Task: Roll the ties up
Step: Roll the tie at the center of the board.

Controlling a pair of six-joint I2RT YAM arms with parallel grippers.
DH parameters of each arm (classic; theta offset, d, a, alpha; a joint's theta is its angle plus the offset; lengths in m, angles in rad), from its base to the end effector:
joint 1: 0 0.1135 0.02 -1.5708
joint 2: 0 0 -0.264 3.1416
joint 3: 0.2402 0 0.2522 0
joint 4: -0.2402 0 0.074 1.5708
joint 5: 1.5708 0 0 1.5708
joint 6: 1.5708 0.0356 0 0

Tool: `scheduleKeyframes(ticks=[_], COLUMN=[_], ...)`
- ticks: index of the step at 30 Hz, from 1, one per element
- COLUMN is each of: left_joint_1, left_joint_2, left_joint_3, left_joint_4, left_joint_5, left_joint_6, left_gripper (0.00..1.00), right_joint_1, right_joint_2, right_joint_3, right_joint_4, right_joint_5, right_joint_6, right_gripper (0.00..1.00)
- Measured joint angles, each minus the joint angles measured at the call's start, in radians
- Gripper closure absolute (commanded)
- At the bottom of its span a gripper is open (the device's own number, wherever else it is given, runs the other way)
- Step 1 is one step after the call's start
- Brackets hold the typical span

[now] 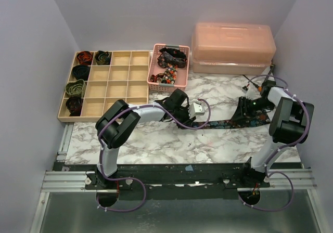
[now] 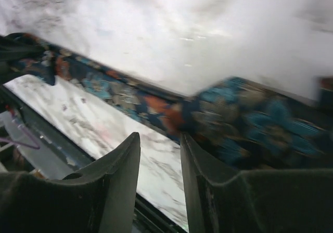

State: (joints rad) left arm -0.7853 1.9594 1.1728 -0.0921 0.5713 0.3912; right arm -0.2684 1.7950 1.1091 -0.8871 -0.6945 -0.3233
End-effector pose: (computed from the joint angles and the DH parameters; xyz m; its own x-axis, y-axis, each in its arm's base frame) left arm 0.2706 -0.2977 0.1467 -0.1835 0.6370 -0.7487 0.9830 0.1168 -0.1415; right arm 0.3011 -0.0592 0.1608 -0.9794 0.0162 -0.2012 -0.1118 0.7864 0.6075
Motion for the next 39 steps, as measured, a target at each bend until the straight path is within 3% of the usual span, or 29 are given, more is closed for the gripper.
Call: scheduleKeyframes(ticks=[14, 18, 25, 31, 39], left_joint_1=[0.003, 0.003, 0.003, 0.003, 0.006], left_joint_2=[0.0, 0.0, 0.0, 0.0, -0.002], left_joint_3=[0.0, 0.0, 0.0, 0.0, 0.002], left_joint_4=[-0.003, -0.003, -0.003, -0.005, -0.01], left_joint_5=[0.0, 0.0, 0.001, 0.002, 0.002], left_joint_6=[0.0, 0.0, 0.0, 0.001, 0.001], left_gripper=[0.8, 0.8, 0.79, 0.76, 0.76], right_joint_1=[-0.196, -0.221, -0.159, -0.002, 0.199], right_joint_2=[0.07, 0.066, -0.06, -0.13, -0.074], right_joint_3=[0.14, 0.16, 0.159, 0.085, -0.061], right_joint_4=[-0.011, -0.015, -0.083, -0.065, 0.086], right_joint_5=[0.298, 0.335, 0.112, -0.121, -0.264], right_joint_6=[-0.119, -0.141, -0.134, -0.013, 0.217], right_gripper=[0.65, 0.57, 0.48, 0.5, 0.56])
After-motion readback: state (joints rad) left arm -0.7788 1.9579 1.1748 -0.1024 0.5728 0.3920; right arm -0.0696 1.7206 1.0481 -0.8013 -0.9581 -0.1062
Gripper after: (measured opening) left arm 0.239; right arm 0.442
